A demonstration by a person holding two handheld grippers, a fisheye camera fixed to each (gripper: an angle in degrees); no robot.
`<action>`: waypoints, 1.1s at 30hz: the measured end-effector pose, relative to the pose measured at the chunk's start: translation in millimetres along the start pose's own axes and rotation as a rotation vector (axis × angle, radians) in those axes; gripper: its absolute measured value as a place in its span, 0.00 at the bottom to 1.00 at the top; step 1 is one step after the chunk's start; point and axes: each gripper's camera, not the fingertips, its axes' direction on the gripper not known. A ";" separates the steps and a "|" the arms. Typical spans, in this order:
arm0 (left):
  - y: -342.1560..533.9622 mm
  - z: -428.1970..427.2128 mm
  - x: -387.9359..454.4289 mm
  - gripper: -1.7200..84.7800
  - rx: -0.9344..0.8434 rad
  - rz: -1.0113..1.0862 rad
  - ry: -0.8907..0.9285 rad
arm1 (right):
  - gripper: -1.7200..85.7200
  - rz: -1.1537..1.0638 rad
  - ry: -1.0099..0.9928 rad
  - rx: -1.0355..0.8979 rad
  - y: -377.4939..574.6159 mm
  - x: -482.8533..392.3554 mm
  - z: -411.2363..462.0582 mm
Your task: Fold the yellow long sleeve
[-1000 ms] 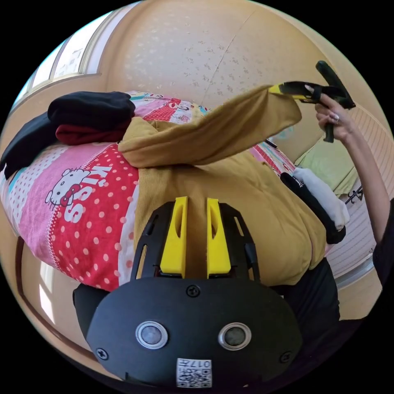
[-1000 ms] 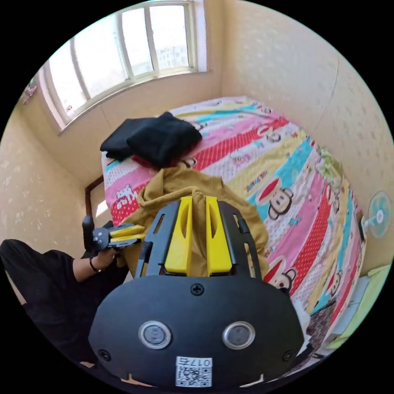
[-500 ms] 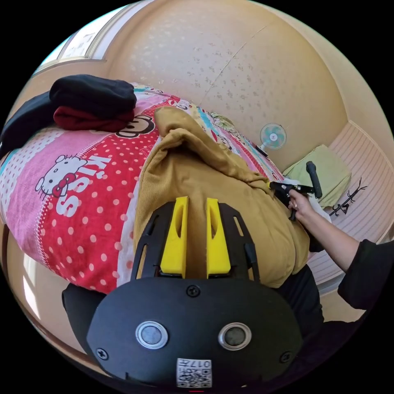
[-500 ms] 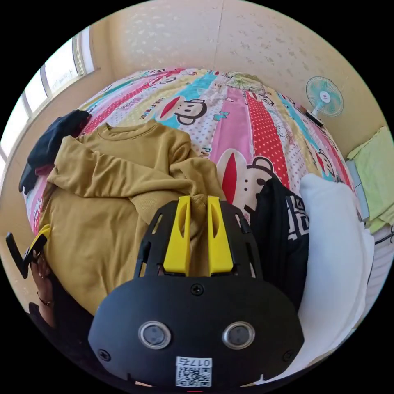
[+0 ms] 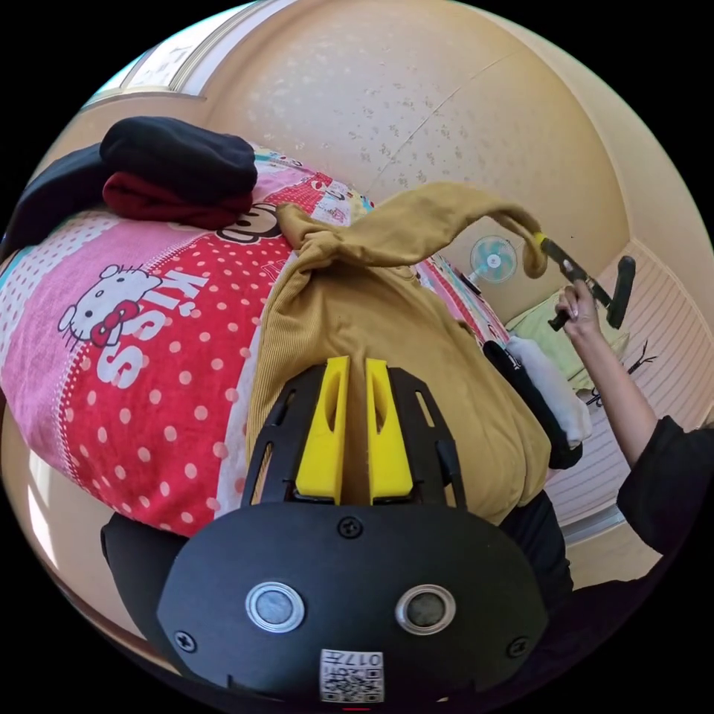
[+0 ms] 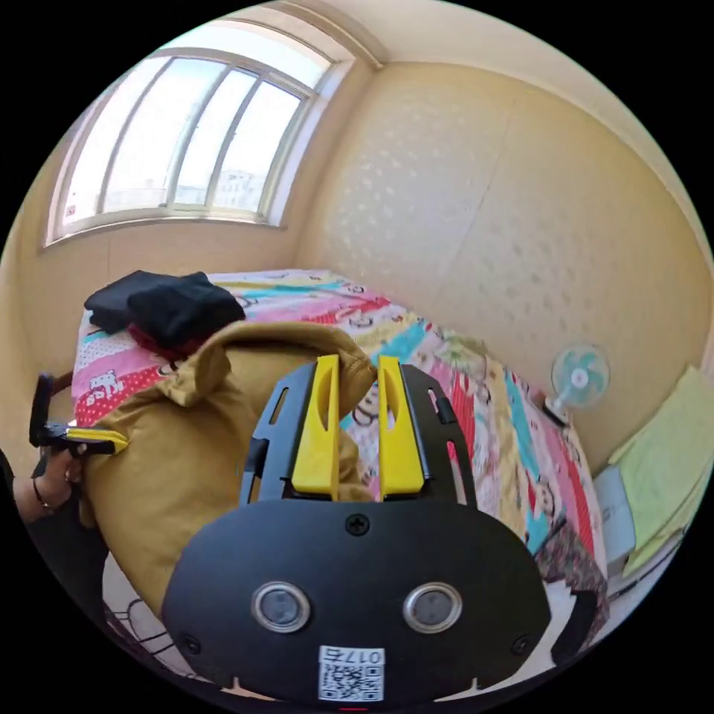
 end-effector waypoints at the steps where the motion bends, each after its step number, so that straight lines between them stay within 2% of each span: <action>1: -0.9 -1.3 -3.8 0.08 -0.001 -0.007 0.012 | 0.12 0.147 0.017 -0.233 33.1 27.0 42.4; 3: -1.5 -3.8 -9.3 0.08 0.002 -0.014 0.028 | 0.12 0.336 0.067 -0.357 73.4 56.1 59.4; 4: -1.8 -5.2 -12.6 0.08 0.007 -0.019 0.036 | 0.12 0.423 0.087 -0.298 87.5 64.1 46.7; 6: -3.8 -6.3 -16.9 0.08 0.008 -0.024 0.042 | 0.13 0.441 0.044 -0.190 84.7 59.4 27.7; 8: -7.0 -7.6 -20.5 0.08 0.008 -0.034 0.053 | 0.14 0.355 -0.034 -0.151 57.1 38.6 26.1; 12: -24.6 -24.9 -24.5 0.13 0.069 -0.111 0.104 | 0.15 0.027 -0.281 -0.163 -38.5 -45.0 61.8; 16: -71.9 -37.4 -11.0 0.15 0.139 0.011 -0.193 | 0.16 -0.188 -0.488 -0.193 -123.7 -140.9 126.7; 17: -78.2 -35.9 -12.8 0.16 0.145 0.024 -0.198 | 0.16 -0.209 -0.503 -0.207 -134.3 -154.5 137.8; 20: -105.9 -10.6 -27.7 0.16 0.077 0.102 -0.113 | 0.16 -0.264 -0.582 -0.247 -173.9 -210.0 191.0; 21: -111.9 5.0 -36.1 0.16 0.002 0.099 -0.094 | 0.16 -0.276 -0.610 -0.282 -183.5 -228.7 214.2; 23: -113.9 18.5 -49.5 0.12 -0.061 0.057 -0.094 | 0.15 -0.312 -0.606 -0.393 -188.6 -256.1 252.4; 25: -112.8 9.3 -69.4 0.07 -0.023 -0.015 -0.046 | 0.10 -0.365 -0.622 -0.498 -185.0 -280.8 283.6; 26: -110.6 3.0 -75.1 0.07 0.011 -0.036 -0.030 | 0.08 -0.345 -0.635 -0.464 -186.6 -280.4 280.0; 28: -93.6 -34.7 -98.9 0.05 0.241 -0.118 0.027 | 0.07 -0.188 -0.700 -0.186 -197.1 -262.1 241.7; 30: -90.7 -45.8 -118.4 0.05 0.270 -0.199 0.018 | 0.07 -0.059 -0.775 -0.082 -204.5 -251.3 233.4; 32: -91.4 -40.4 -138.2 0.05 0.216 -0.307 -0.002 | 0.07 -0.074 -0.815 -0.165 -209.5 -271.2 260.9; 33: -90.5 -33.5 -151.0 0.05 0.171 -0.374 0.009 | 0.08 -0.119 -0.732 -0.299 -204.9 -296.6 293.1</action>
